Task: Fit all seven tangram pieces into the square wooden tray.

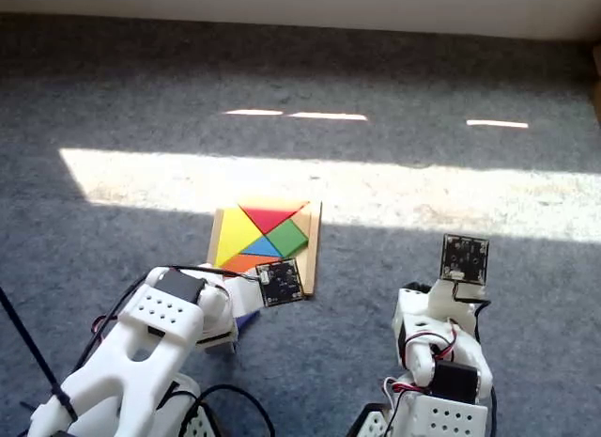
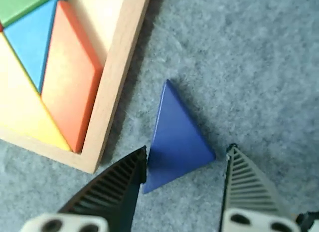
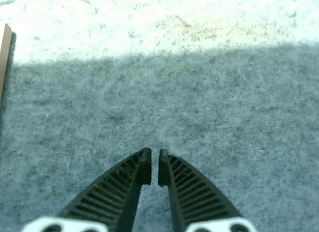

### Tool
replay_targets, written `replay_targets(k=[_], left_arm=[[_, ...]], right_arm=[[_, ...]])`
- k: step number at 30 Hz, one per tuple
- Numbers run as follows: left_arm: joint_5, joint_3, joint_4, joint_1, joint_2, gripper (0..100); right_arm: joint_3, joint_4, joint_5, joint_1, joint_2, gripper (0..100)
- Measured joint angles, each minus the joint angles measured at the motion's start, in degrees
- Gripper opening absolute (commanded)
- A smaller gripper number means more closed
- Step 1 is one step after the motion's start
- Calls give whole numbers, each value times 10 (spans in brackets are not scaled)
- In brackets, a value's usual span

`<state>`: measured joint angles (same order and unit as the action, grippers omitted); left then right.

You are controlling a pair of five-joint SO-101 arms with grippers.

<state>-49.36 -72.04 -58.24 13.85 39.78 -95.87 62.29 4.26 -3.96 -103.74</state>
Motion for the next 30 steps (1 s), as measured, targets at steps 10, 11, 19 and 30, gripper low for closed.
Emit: replay_targets(k=[10,11,19,30], left_arm=[[-15,0,-2,3,0,245],[-15,0,-2,3,0,245],[-33,0,-2,4,1,245],[-36,0,-11,3,1,247]], right_arm=[[0,0,0,0,0,41],[0,0,0,0,0,41],[0,0,0,0,0,41],[0,0,0,0,0,41]])
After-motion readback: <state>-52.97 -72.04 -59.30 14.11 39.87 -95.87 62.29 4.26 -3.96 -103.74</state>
